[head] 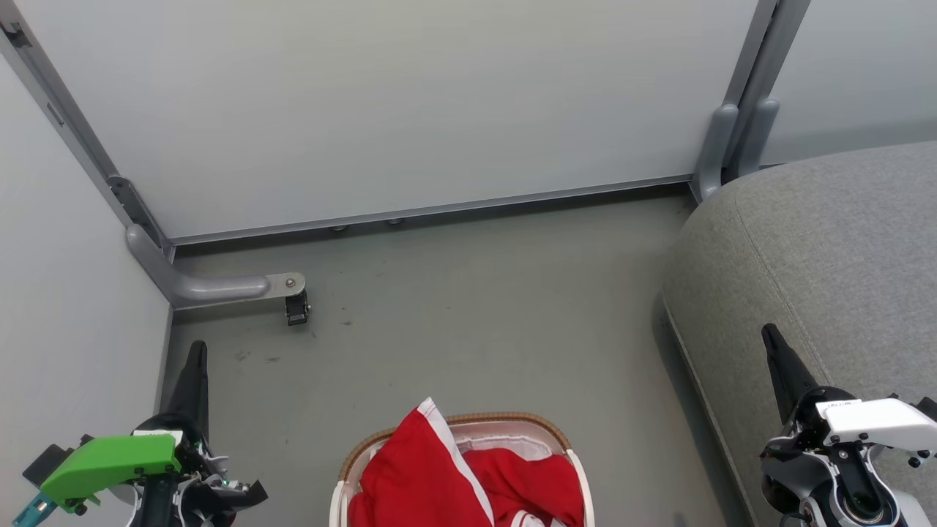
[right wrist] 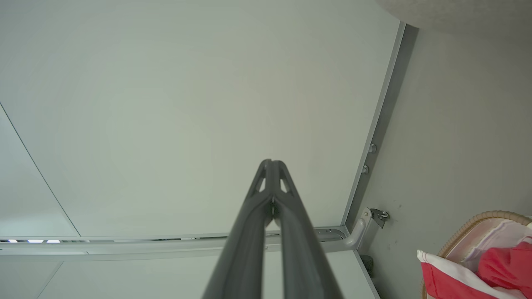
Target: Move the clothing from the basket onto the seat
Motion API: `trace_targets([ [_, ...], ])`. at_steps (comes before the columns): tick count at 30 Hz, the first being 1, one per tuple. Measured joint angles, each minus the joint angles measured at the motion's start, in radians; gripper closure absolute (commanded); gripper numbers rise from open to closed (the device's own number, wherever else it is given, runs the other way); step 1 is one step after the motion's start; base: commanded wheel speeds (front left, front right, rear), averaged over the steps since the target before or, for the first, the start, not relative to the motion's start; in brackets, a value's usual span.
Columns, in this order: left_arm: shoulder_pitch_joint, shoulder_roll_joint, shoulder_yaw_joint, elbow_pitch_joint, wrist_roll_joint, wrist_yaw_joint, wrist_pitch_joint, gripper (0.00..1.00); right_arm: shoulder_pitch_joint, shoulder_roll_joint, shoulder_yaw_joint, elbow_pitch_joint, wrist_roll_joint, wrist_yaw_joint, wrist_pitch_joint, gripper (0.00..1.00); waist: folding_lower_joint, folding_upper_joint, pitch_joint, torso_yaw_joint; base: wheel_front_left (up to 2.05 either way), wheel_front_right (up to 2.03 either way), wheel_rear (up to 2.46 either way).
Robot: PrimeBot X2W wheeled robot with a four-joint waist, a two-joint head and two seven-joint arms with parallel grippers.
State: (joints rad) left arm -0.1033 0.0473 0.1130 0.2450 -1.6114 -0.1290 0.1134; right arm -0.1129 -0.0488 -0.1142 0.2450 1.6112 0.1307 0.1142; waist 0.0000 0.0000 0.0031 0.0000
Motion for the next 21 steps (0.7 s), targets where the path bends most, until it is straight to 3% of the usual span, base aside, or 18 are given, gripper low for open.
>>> trace_targets([
  [6, 0.000, 0.000, 0.000, 0.000, 0.000, 0.000, 0.000, 1.00, 0.000, 0.000, 0.000, 0.000, 0.000, 0.000, 0.000, 1.00, 0.0000, 0.0000, 0.000, 0.000, 0.00, 0.00, 0.00],
  [7, 0.001, -0.001, 0.000, 0.003, 0.000, 0.000, 0.000, 0.00, 0.000, 0.001, 0.000, 0.003, 0.000, 0.000, 0.000, 0.00, 0.0000, 0.0000, 0.000, 0.000, 0.00, 0.00, 0.00],
  [16, 0.033, -0.009, -0.013, 0.049, 0.010, 0.002, -0.023, 0.00, 0.022, 0.006, 0.017, 0.036, -0.017, 0.000, -0.020, 0.00, 0.0000, 0.0000, 0.002, 0.000, 0.00, 0.00, 0.00],
  [21, 0.032, -0.003, -0.024, 0.053, 0.079, 0.002, -0.048, 0.00, 0.019, -0.013, 0.042, 0.033, -0.075, 0.000, -0.047, 0.00, 0.0000, 0.0000, 0.003, 0.001, 0.00, 0.00, 0.00],
])
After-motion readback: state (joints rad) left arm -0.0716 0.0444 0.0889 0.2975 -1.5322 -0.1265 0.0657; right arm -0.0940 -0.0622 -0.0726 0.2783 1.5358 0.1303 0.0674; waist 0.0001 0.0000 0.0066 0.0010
